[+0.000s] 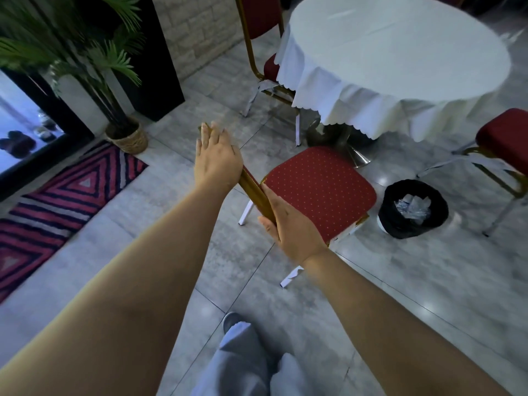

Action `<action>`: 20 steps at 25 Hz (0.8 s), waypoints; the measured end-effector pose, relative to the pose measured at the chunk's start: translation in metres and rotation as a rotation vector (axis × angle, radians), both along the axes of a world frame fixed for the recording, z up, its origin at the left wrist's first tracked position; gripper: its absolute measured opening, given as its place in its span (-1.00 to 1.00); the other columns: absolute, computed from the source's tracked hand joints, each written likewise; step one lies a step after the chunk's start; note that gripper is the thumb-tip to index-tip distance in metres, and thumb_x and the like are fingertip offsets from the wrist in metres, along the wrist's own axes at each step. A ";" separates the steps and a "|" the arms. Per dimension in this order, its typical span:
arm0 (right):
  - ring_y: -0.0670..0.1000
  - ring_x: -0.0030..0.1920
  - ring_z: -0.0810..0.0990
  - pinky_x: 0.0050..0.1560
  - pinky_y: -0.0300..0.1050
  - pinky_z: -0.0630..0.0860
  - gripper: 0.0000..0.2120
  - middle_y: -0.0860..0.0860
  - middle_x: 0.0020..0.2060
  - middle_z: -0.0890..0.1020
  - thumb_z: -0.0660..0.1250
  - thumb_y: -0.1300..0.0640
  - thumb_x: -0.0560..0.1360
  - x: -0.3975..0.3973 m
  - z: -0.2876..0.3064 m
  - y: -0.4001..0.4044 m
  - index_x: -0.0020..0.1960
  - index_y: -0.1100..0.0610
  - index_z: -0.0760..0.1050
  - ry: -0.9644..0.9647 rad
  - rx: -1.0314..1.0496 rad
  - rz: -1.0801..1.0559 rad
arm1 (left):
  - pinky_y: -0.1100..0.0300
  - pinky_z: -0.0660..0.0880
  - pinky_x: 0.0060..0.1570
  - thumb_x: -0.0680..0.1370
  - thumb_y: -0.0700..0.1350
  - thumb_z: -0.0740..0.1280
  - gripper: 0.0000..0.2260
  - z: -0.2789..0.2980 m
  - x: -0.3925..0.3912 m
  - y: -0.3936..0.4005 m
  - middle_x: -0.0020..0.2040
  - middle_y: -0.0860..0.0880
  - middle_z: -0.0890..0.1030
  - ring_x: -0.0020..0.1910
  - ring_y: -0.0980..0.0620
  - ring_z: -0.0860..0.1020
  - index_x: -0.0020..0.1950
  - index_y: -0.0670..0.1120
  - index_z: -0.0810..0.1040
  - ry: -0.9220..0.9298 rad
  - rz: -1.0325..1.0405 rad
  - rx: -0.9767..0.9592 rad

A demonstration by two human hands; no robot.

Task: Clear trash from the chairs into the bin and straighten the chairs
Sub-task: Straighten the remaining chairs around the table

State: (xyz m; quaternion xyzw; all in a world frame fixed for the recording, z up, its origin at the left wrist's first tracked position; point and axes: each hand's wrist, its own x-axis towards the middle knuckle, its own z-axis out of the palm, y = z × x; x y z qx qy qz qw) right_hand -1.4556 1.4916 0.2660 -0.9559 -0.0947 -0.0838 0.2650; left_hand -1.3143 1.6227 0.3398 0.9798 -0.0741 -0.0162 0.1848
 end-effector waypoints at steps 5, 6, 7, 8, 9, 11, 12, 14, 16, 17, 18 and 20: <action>0.04 0.52 0.25 0.44 -0.15 0.14 -0.40 0.03 0.52 0.29 0.11 -0.12 0.64 -0.048 0.004 -0.028 0.59 0.06 0.04 0.065 -0.109 0.011 | -0.04 -0.20 0.55 0.64 -0.08 -0.04 -0.53 -0.003 -0.063 -0.002 0.62 -0.11 -0.01 0.59 -0.08 -0.20 0.53 -0.19 0.25 -0.027 0.064 0.055; 0.04 0.53 0.23 0.47 -0.15 0.10 -0.40 0.03 0.53 0.28 0.11 -0.11 0.64 -0.057 0.004 -0.034 0.60 0.05 0.04 0.077 -0.111 0.016 | -0.04 -0.22 0.55 0.64 -0.08 -0.04 -0.53 -0.003 -0.076 -0.002 0.62 -0.11 0.00 0.59 -0.08 -0.20 0.52 -0.19 0.29 -0.039 0.067 0.066; 0.03 0.54 0.21 0.51 -0.10 0.10 -0.40 0.02 0.53 0.27 0.09 -0.13 0.64 -0.066 0.005 -0.039 0.60 0.04 0.03 0.090 -0.109 0.019 | -0.04 -0.22 0.55 0.64 -0.07 -0.04 -0.53 -0.003 -0.088 -0.004 0.62 -0.11 0.01 0.59 -0.08 -0.20 0.50 -0.20 0.31 -0.046 0.070 0.074; 0.02 0.54 0.19 0.53 -0.03 0.15 -0.40 0.01 0.54 0.26 0.05 -0.16 0.63 -0.075 0.005 -0.044 0.60 0.01 0.02 0.097 -0.104 0.017 | -0.05 -0.22 0.55 0.64 -0.07 -0.05 -0.53 -0.004 -0.100 -0.005 0.62 -0.12 0.01 0.59 -0.08 -0.20 0.50 -0.21 0.31 -0.049 0.078 0.076; 0.02 0.55 0.18 0.52 0.02 0.20 -0.40 -0.01 0.54 0.25 0.02 -0.18 0.62 -0.083 0.005 -0.049 0.59 -0.01 0.02 0.098 -0.097 0.008 | -0.05 -0.22 0.55 0.65 -0.06 -0.05 -0.52 -0.004 -0.111 -0.008 0.62 -0.12 0.01 0.59 -0.08 -0.20 0.50 -0.23 0.31 -0.046 0.089 0.079; 0.01 0.55 0.16 0.49 0.03 0.23 -0.41 -0.04 0.54 0.24 0.01 -0.19 0.61 -0.099 0.005 -0.061 0.59 -0.04 0.04 0.095 -0.079 -0.044 | -0.04 -0.22 0.55 0.65 -0.04 -0.08 -0.51 -0.006 -0.130 -0.016 0.62 -0.13 -0.01 0.59 -0.07 -0.21 0.52 -0.23 0.25 -0.030 0.102 0.084; 0.01 0.55 0.16 0.46 0.01 0.23 -0.41 -0.05 0.55 0.23 0.00 -0.20 0.61 -0.107 0.005 -0.067 0.59 -0.04 0.05 0.095 -0.081 -0.075 | -0.04 -0.23 0.55 0.66 -0.03 -0.09 -0.50 -0.007 -0.138 -0.020 0.62 -0.13 -0.02 0.59 -0.06 -0.21 0.54 -0.23 0.20 -0.024 0.099 0.079; -0.01 0.56 0.12 0.51 0.02 0.19 -0.40 -0.07 0.56 0.20 -0.05 -0.23 0.60 -0.118 0.006 -0.077 0.59 -0.05 0.04 0.109 -0.088 -0.124 | -0.02 -0.22 0.55 0.66 -0.02 -0.10 -0.48 -0.010 -0.149 -0.028 0.62 -0.12 -0.04 0.59 -0.04 -0.21 0.58 -0.21 0.10 -0.025 0.071 0.036; -0.02 0.57 0.08 0.54 0.07 0.15 -0.40 -0.06 0.57 0.16 -0.08 -0.24 0.61 -0.124 0.007 -0.082 0.59 -0.05 0.02 0.122 -0.107 -0.159 | 0.00 -0.21 0.55 0.67 0.01 -0.12 -0.47 -0.012 -0.153 -0.031 0.62 -0.11 -0.05 0.59 -0.02 -0.21 0.60 -0.19 0.01 -0.012 0.029 -0.001; -0.02 0.58 0.07 0.55 0.08 0.13 -0.40 -0.05 0.57 0.14 -0.09 -0.24 0.62 -0.126 0.008 -0.082 0.59 -0.04 0.03 0.121 -0.120 -0.178 | 0.01 -0.23 0.54 0.67 0.02 -0.13 -0.47 -0.014 -0.152 -0.031 0.62 -0.10 -0.05 0.59 -0.02 -0.21 0.61 -0.18 -0.02 -0.010 0.009 -0.002; -0.02 0.58 0.06 0.55 0.07 0.10 -0.40 -0.04 0.58 0.13 -0.08 -0.24 0.62 -0.126 0.010 -0.080 0.59 -0.03 0.04 0.110 -0.129 -0.195 | 0.03 -0.24 0.53 0.67 0.04 -0.13 -0.47 -0.016 -0.151 -0.029 0.62 -0.09 -0.04 0.59 -0.02 -0.20 0.61 -0.16 -0.03 -0.019 -0.016 0.006; -0.02 0.58 0.05 0.56 0.01 0.03 -0.40 -0.03 0.58 0.11 -0.04 -0.22 0.63 -0.118 0.019 -0.069 0.59 0.01 0.06 0.068 -0.126 -0.219 | 0.05 -0.22 0.52 0.68 0.06 -0.13 -0.47 -0.018 -0.145 -0.023 0.62 -0.06 0.02 0.59 0.00 -0.16 0.61 -0.13 0.02 -0.059 -0.105 0.014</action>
